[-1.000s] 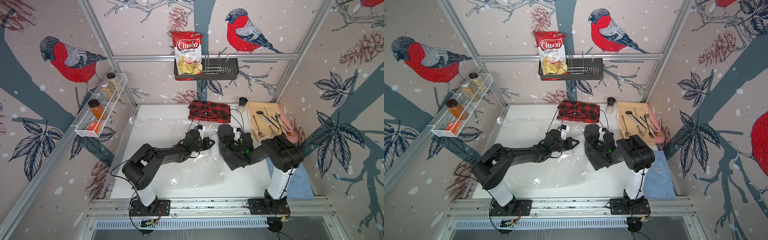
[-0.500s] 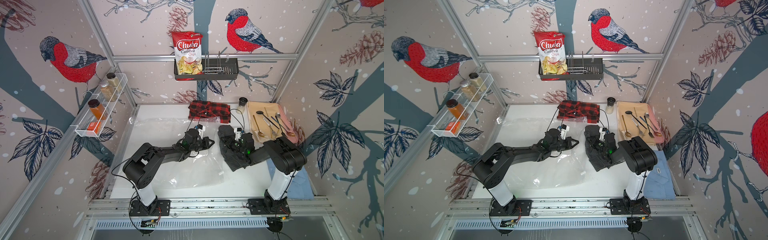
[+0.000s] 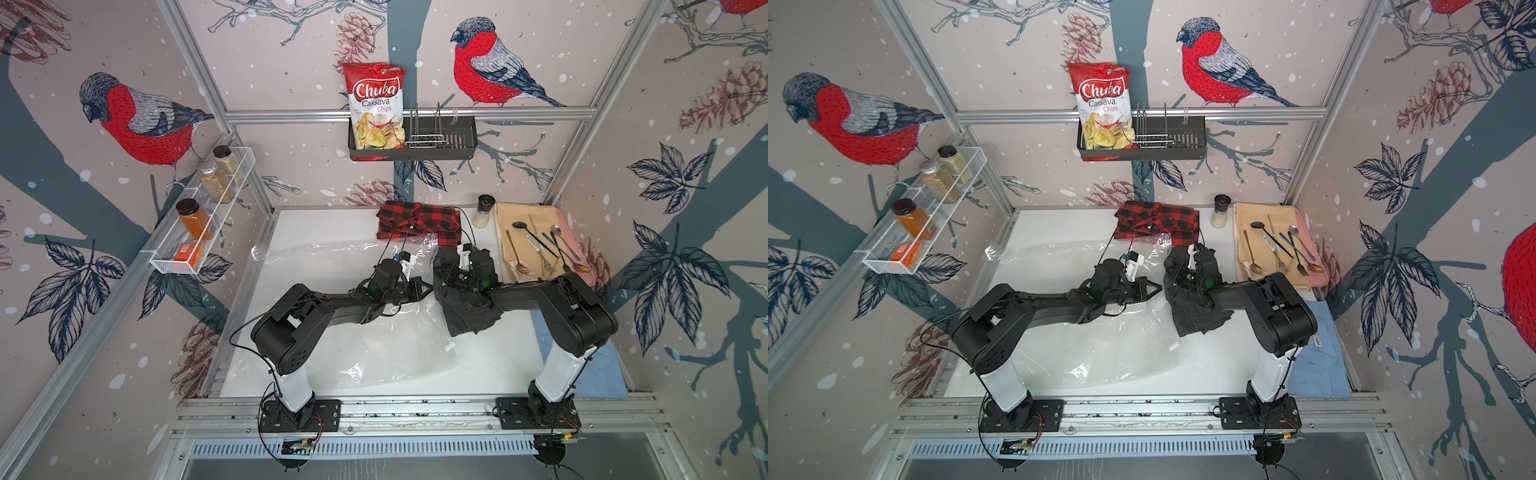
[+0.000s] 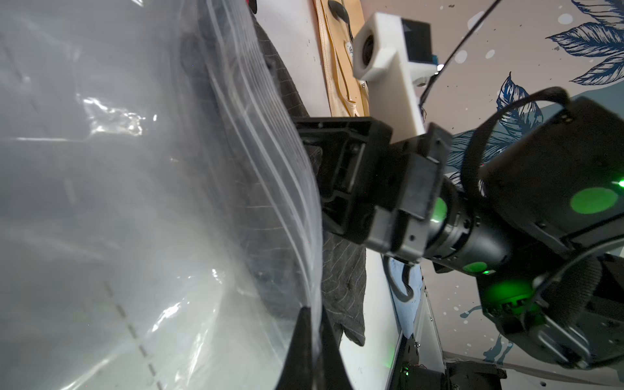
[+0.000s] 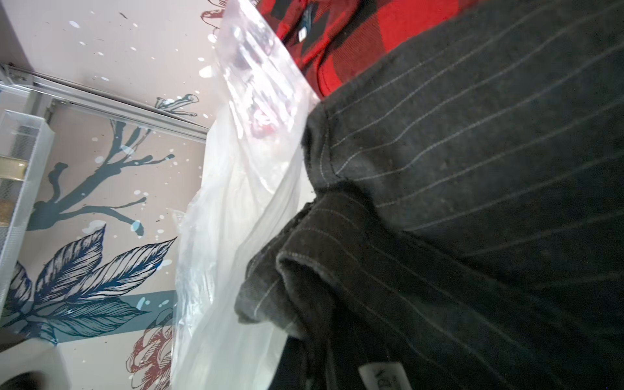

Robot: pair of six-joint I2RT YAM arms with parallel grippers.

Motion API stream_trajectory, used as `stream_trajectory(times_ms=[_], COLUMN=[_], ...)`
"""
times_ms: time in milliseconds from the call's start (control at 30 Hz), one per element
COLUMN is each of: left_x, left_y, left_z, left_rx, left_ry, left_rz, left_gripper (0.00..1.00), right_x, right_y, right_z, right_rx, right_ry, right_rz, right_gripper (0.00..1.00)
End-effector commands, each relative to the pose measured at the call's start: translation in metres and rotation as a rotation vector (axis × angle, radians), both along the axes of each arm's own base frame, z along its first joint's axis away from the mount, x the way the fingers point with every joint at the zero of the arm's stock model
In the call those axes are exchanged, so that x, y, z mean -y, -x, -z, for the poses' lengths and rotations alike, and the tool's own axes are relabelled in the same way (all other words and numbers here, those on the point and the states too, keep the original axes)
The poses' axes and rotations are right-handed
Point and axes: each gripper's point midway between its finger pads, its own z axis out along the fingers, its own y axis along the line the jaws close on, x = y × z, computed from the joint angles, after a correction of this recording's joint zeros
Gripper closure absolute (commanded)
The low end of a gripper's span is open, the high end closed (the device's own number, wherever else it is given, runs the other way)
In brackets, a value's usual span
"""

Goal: Place the folded shirt into the vacuum bag
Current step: Place the shirt in the vacuum bag.

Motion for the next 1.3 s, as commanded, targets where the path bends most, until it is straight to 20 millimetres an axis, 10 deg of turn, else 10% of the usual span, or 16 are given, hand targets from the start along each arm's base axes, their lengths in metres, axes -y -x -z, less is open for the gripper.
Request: stream_trajectory(times_ms=[0, 233, 600, 933, 1267], left_x=[0.007, -0.004, -0.029, -0.008, 0.011], left_y=[0.002, 0.002, -0.001, -0.004, 0.000], left_z=[-0.027, -0.052, -0.075, -0.023, -0.025], left_rx=[0.077, 0.148, 0.248, 0.228, 0.242], left_ry=[0.054, 0.030, -0.057, -0.120, -0.110], left_rz=[0.040, 0.008, -0.075, 0.004, 0.045], left_gripper=[1.00, 1.00, 1.00, 1.00, 1.00], right_x=[0.007, 0.020, 0.029, 0.018, 0.001], right_y=[0.008, 0.020, 0.027, 0.018, 0.025], right_z=[0.034, 0.075, 0.089, 0.021, -0.015], right_rx=[-0.075, -0.173, -0.206, -0.044, 0.045], right_ry=[0.071, 0.147, 0.171, 0.096, 0.073], right_rz=[0.008, 0.038, 0.052, 0.005, -0.098], right_gripper=[1.00, 1.00, 1.00, 1.00, 1.00])
